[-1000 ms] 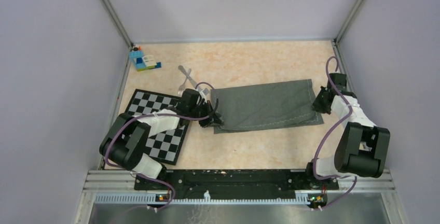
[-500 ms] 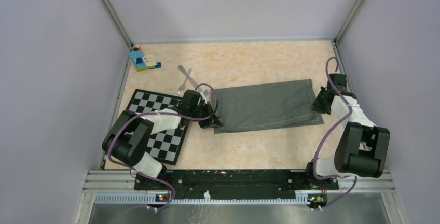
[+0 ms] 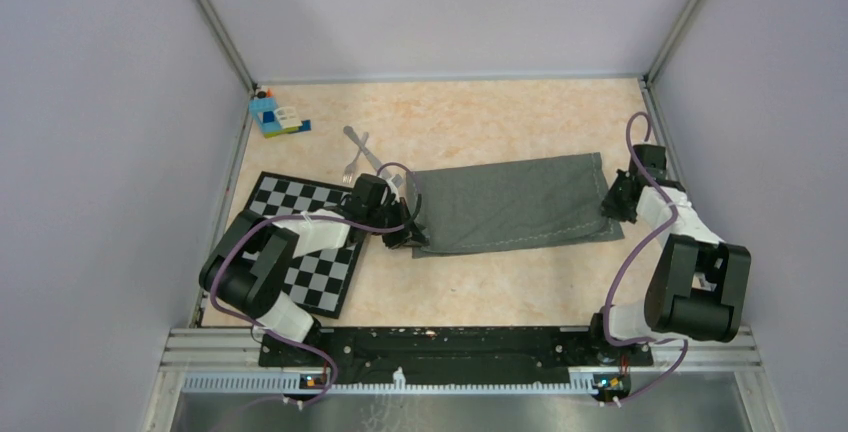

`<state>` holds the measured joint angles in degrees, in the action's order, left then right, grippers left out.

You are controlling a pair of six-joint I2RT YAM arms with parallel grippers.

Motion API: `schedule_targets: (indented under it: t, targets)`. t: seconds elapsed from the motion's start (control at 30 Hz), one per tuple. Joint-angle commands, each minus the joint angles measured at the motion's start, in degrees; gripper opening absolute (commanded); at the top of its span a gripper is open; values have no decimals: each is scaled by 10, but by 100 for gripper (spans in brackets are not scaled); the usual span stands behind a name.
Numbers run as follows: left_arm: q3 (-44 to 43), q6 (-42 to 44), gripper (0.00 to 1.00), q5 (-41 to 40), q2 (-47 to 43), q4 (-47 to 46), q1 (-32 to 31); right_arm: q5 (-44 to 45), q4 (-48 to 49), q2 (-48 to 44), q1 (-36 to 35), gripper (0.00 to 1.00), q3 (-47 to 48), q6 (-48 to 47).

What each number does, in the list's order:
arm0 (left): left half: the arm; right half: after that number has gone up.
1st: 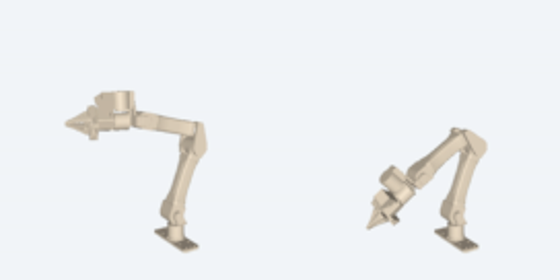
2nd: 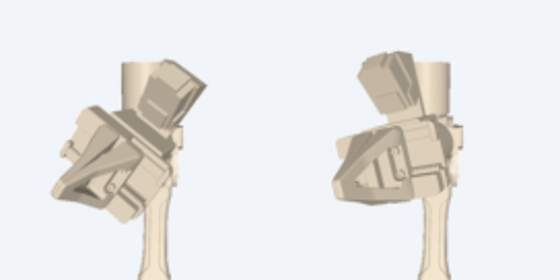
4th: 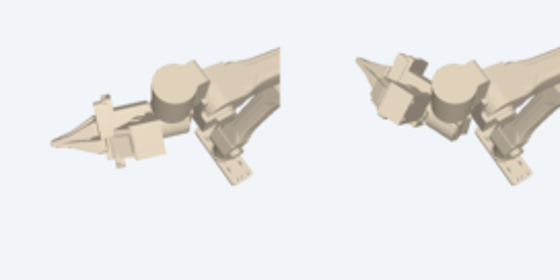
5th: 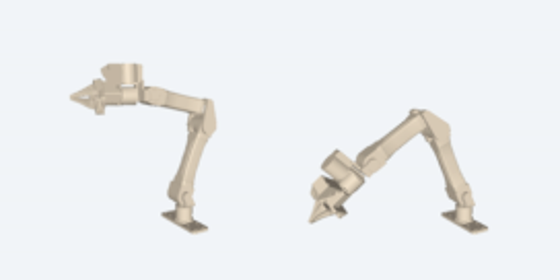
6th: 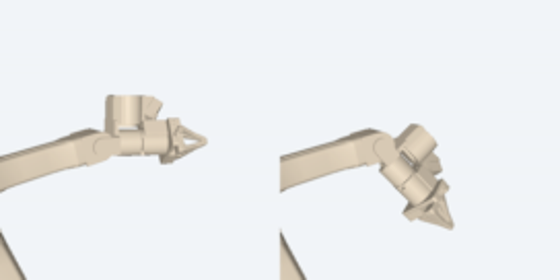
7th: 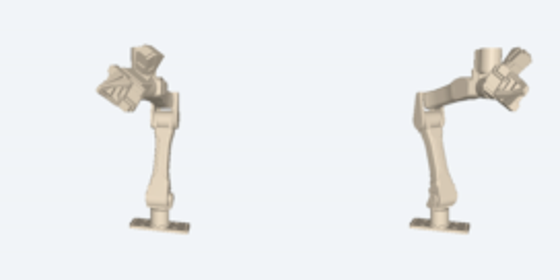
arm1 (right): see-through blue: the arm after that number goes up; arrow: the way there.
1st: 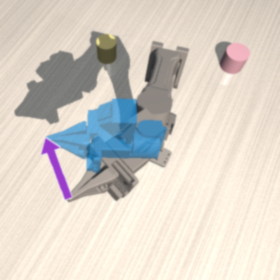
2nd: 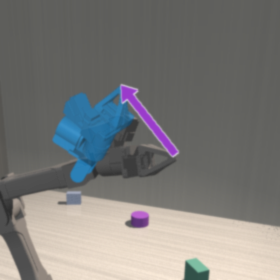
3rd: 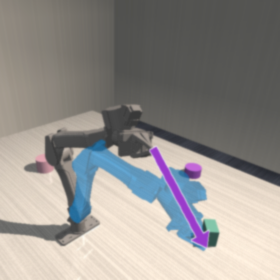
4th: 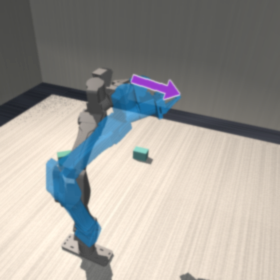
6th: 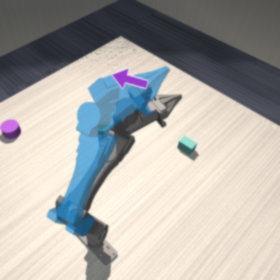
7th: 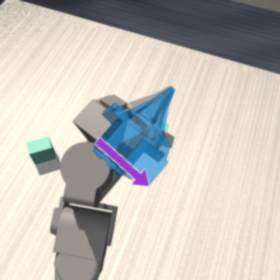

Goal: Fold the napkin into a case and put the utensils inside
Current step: Fold and flatten the napkin at the center of the board.

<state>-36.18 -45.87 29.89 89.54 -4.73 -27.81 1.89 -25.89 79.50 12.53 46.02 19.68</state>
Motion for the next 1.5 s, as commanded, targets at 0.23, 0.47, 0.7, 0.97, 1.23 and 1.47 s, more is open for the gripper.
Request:
schedule_targets:
  t: [0.23, 0.47, 0.7, 0.97, 1.23, 1.47]
  targets:
    - [9, 12, 6, -12, -5, -9, -1, 2, 22, 11, 5, 0, -2, 5]
    - [12, 11, 11, -4, -2, -12, -1, 14, 22, 4, 5, 12, -5, 6]
    - [40, 23, 54, -75, -104, 40, -2, 58, -41, -87, 3, 60, 29, 13]
    - [-11, 34, 70, -106, -184, 132, -29, -66, -25, -139, -20, 69, 32, 11]
    - [-16, -2, 77, -6, -81, -19, -39, -148, 28, -70, -1, 69, -9, 49]
    - [-11, 22, 81, -52, -15, -35, -16, -83, 58, -37, 6, 69, -46, 48]
